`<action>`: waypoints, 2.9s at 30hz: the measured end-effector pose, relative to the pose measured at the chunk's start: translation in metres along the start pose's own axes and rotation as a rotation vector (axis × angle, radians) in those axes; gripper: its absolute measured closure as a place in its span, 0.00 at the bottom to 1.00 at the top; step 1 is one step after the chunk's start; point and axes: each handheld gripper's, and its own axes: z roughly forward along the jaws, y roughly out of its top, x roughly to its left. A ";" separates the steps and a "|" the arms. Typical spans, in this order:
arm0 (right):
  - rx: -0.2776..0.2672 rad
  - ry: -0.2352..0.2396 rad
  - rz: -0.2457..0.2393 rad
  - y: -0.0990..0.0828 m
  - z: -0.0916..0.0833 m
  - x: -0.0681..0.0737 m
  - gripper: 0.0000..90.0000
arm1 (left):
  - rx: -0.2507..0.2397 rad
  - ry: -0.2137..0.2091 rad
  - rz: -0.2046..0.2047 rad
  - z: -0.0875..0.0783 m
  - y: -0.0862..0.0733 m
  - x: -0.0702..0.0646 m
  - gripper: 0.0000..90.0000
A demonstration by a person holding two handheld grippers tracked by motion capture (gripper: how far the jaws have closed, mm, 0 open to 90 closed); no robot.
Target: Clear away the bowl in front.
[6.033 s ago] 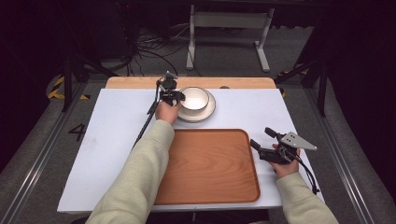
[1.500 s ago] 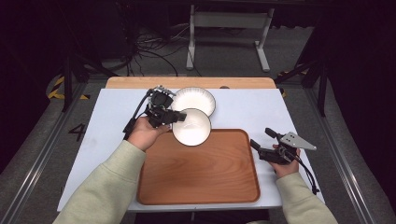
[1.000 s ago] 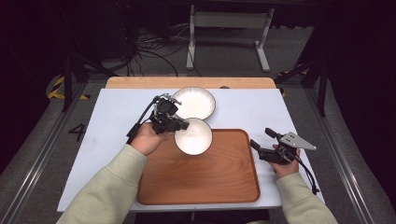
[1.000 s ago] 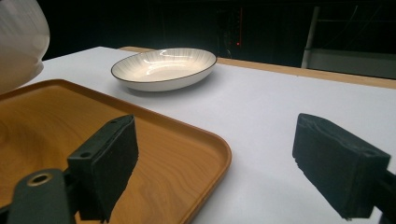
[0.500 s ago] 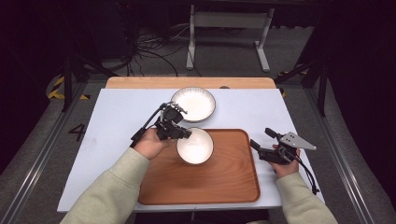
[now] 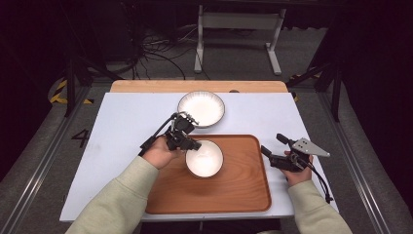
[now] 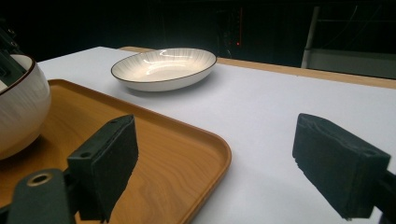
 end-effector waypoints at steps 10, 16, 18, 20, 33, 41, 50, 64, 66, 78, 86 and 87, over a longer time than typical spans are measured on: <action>0.000 -0.001 0.000 0.000 0.000 0.000 0.16 | 0.013 -0.007 -0.003 0.006 -0.001 0.000 0.89; 0.000 -0.001 0.000 0.000 0.000 0.000 0.16 | 0.015 -0.014 0.002 0.006 -0.002 0.002 0.89; 0.000 -0.001 -0.001 0.000 0.000 0.000 0.16 | 0.014 -0.011 0.005 0.007 -0.002 0.001 0.89; 0.000 -0.001 -0.001 0.000 0.000 0.000 0.16 | 0.013 -0.008 0.010 0.007 -0.002 0.001 0.89; 0.002 -0.004 0.001 0.000 0.000 0.000 0.16 | 0.014 0.006 0.007 0.004 -0.002 0.004 0.82; 0.003 -0.003 0.001 0.000 0.000 0.000 0.16 | -0.062 -0.058 0.041 -0.009 -0.004 0.004 0.59; 0.008 0.010 -0.008 -0.001 0.002 0.001 0.13 | -0.163 -0.049 0.073 -0.026 -0.013 -0.004 0.49; -0.003 0.049 0.010 0.000 0.004 0.000 0.10 | -0.353 -0.004 0.105 -0.063 -0.039 -0.021 0.45; -0.005 0.051 0.014 0.000 0.004 0.000 0.10 | -0.380 0.007 0.112 -0.067 -0.045 -0.022 0.43; -0.005 0.073 0.010 0.000 0.004 0.002 0.10 | -0.493 0.036 0.090 -0.085 -0.080 -0.020 0.37; -0.004 0.076 0.009 0.000 0.004 0.002 0.10 | -0.564 0.077 0.088 -0.096 -0.104 -0.016 0.36; -0.003 0.075 0.010 0.000 0.004 0.002 0.10 | -0.570 0.083 0.088 -0.096 -0.108 -0.015 0.35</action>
